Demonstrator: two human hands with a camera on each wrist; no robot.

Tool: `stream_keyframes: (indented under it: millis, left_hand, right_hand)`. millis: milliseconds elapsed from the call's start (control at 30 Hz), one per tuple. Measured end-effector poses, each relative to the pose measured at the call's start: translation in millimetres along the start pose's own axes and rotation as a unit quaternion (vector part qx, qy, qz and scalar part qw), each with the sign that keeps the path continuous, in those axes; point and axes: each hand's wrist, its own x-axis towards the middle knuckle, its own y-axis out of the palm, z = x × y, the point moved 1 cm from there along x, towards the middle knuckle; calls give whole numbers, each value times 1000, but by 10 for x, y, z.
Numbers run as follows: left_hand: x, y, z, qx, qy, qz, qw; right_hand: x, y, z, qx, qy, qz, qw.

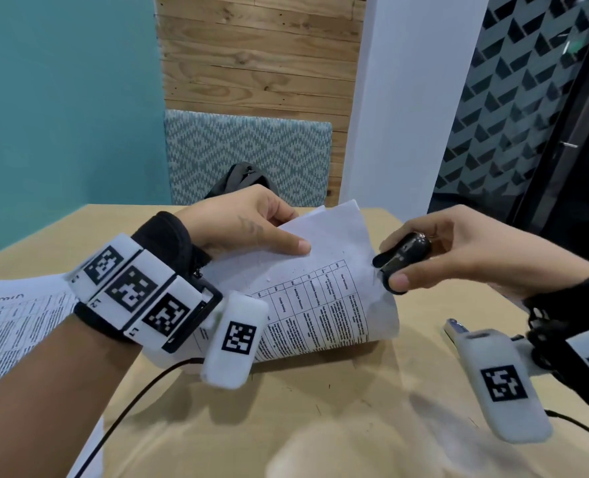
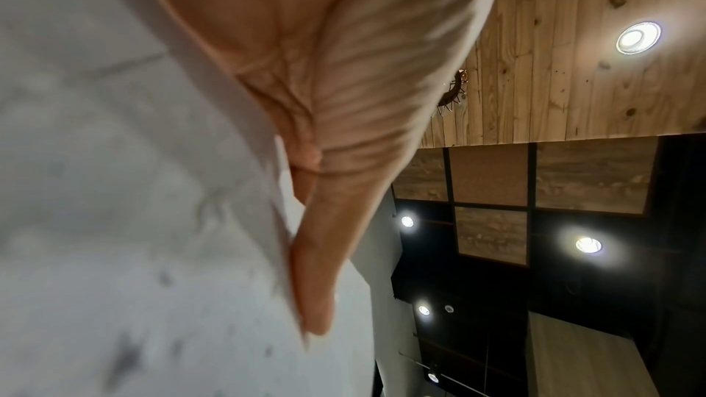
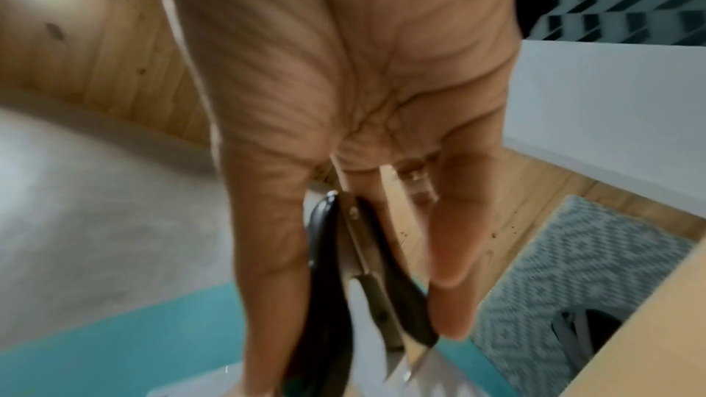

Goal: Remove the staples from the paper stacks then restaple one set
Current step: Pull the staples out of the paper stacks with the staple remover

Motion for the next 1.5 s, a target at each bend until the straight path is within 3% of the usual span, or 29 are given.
stream_keyframes:
  millis: [200, 267, 533, 633, 767, 833, 933, 1033, 1200, 1400, 1500]
  left_hand:
    - [-6, 22, -24, 0, 31, -9, 999]
    - [0, 37, -35, 3, 46, -8, 999]
    - [10, 175, -121, -9, 86, 76, 993]
    - [-22, 149, -161, -4, 103, 50, 993]
    - [-178, -295, -120, 72, 79, 8, 994]
    - [-277, -498, 32, 46, 59, 10, 997]
    - [-331, -488, 365, -50, 80, 11, 995]
    - [-253, -221, 607, -117, 101, -46, 987]
    - [-88, 75, 651, -122, 155, -172, 965]
    - [-56, -182, 409, -105, 188, -281, 935]
    - [-87, -421, 399, -83, 178, -334, 922]
  right_hand:
    - [-56, 134, -215, 96, -31, 123, 987]
    - [-62, 216, -220, 115, -41, 132, 984]
    - [-121, 357, -216, 92, -34, 110, 989]
    - [-127, 339, -229, 104, -44, 70, 991]
    - [-131, 225, -265, 136, -73, 11, 988]
    - [-122, 179, -287, 153, -95, -11, 984]
    - [-115, 133, -290, 184, -121, -48, 974]
    - [-105, 115, -289, 218, -137, -78, 963]
    - [-73, 118, -322, 254, -146, -111, 950]
    - [-2, 42, -447, 284, -135, -189, 930]
    - [15, 54, -489, 249, -91, -179, 947]
